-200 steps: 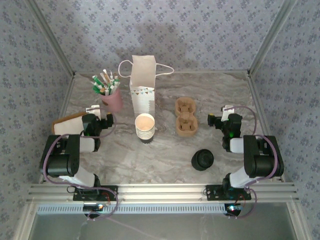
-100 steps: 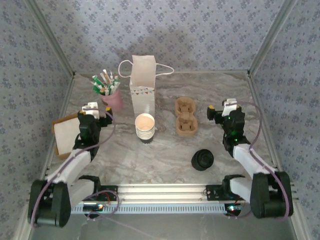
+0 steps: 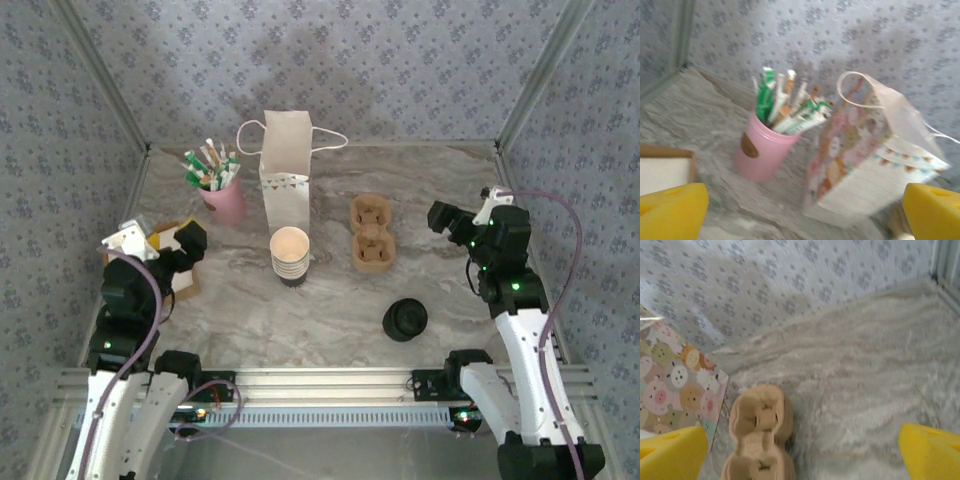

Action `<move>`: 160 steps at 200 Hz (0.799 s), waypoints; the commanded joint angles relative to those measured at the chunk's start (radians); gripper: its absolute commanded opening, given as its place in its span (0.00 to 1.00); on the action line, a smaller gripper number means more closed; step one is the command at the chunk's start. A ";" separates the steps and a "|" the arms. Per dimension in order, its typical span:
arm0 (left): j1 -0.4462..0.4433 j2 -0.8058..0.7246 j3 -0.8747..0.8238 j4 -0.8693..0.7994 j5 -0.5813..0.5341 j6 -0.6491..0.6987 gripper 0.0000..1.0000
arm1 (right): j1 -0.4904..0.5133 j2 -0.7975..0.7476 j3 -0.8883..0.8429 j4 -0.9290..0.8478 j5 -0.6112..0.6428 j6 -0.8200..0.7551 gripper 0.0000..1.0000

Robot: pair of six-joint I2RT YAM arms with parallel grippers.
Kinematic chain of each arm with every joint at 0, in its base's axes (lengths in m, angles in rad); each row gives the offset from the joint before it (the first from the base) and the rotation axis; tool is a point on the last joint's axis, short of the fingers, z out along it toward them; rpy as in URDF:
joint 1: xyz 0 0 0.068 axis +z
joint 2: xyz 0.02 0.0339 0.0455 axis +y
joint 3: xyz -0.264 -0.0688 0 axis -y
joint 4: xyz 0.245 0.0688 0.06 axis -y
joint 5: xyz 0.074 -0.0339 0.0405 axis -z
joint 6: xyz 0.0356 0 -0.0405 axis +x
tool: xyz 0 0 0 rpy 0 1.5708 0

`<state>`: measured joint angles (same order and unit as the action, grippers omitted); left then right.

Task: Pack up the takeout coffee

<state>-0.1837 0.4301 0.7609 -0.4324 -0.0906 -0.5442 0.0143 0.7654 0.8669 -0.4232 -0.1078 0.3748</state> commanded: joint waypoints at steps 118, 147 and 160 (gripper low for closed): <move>0.024 0.086 -0.253 0.084 0.569 -0.438 0.90 | 0.537 0.479 0.438 -0.331 0.015 0.039 0.62; 0.033 0.132 -0.269 0.125 0.656 -0.447 0.73 | 0.675 0.624 0.608 -0.458 0.114 0.021 0.58; 0.037 0.144 -0.290 0.173 0.714 -0.459 0.72 | 0.725 0.681 0.673 -0.502 0.149 0.014 0.55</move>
<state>-0.1570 0.5674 0.4843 -0.3817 0.4793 -0.9714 0.6674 1.3640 1.4311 -0.7635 -0.0750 0.4213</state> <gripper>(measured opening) 0.728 0.574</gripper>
